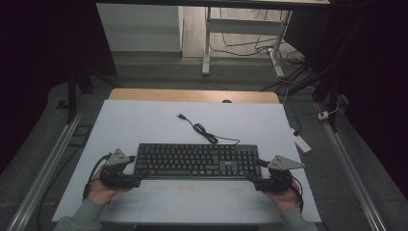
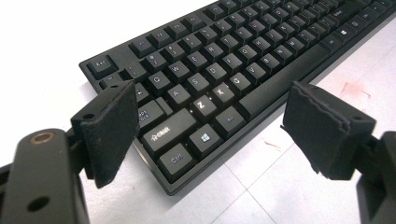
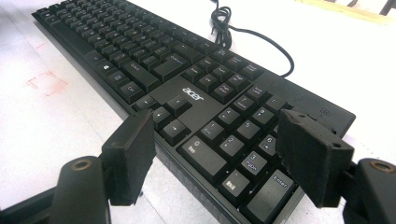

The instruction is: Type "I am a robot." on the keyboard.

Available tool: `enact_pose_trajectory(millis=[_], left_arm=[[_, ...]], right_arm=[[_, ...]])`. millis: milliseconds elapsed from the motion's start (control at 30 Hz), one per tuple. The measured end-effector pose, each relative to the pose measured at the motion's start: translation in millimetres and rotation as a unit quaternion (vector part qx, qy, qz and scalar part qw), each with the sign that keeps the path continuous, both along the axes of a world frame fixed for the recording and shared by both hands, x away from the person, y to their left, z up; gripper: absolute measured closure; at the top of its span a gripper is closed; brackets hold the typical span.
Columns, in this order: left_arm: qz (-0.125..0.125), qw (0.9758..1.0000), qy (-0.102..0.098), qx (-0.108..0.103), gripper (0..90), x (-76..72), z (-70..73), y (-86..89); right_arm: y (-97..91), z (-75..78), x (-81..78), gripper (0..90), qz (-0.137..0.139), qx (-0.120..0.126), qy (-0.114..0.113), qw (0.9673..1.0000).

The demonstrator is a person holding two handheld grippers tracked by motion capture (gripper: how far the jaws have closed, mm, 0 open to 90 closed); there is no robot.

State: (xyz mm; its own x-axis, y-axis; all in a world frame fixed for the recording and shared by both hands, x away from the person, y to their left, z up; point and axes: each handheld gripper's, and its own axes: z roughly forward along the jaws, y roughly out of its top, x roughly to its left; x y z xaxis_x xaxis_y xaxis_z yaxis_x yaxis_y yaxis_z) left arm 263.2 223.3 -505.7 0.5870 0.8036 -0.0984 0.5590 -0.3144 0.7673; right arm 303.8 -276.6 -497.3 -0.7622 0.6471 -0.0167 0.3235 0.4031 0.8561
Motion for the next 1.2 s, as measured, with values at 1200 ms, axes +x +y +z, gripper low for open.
enact_pose_trajectory(millis=[1200], left_arm=[[-0.005, 0.9999, -0.011, -0.001, 19.4, -0.7, 4.3, -1.3]], right_arm=[[11.9, 2.3, -2.6, 30.5, 0.008, 0.005, -0.001, 1.0000]])
